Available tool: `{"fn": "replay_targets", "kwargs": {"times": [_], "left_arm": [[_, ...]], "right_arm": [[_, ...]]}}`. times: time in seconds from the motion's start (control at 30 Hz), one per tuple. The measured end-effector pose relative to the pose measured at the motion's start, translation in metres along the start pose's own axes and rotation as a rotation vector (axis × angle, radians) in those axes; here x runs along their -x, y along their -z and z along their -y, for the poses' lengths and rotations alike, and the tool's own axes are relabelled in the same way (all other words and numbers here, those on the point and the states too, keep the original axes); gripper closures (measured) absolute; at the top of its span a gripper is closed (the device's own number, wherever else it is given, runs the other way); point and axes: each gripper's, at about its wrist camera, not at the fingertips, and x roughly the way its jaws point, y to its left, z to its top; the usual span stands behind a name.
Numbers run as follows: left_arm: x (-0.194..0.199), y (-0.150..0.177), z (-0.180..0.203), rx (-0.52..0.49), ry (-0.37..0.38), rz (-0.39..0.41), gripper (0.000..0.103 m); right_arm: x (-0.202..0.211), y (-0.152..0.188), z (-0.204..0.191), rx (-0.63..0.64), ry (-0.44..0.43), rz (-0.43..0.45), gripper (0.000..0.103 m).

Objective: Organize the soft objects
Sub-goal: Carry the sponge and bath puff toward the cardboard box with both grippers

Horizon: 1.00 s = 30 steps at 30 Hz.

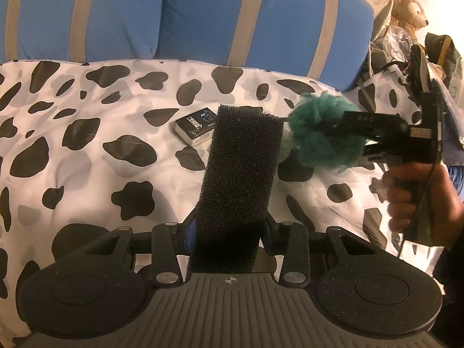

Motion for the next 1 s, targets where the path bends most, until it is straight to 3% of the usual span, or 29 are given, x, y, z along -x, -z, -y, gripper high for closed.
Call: {"fn": "replay_targets", "kwargs": {"times": [0.33,0.67,1.0], "left_arm": [[0.001,0.002,0.002,-0.012,-0.016,0.013,0.062],[0.006,0.006,0.005,-0.047,-0.046,0.035,0.062],[0.015,0.017,0.015,-0.089,-0.04,0.053,0.063]], "right_arm": [[0.042,0.006,-0.018,0.201,0.088,0.081,0.041],[0.082,0.028,-0.025,0.286,0.163,0.066,0.041],[0.123,0.065,-0.022,0.293,0.118,0.002,0.041]]}}
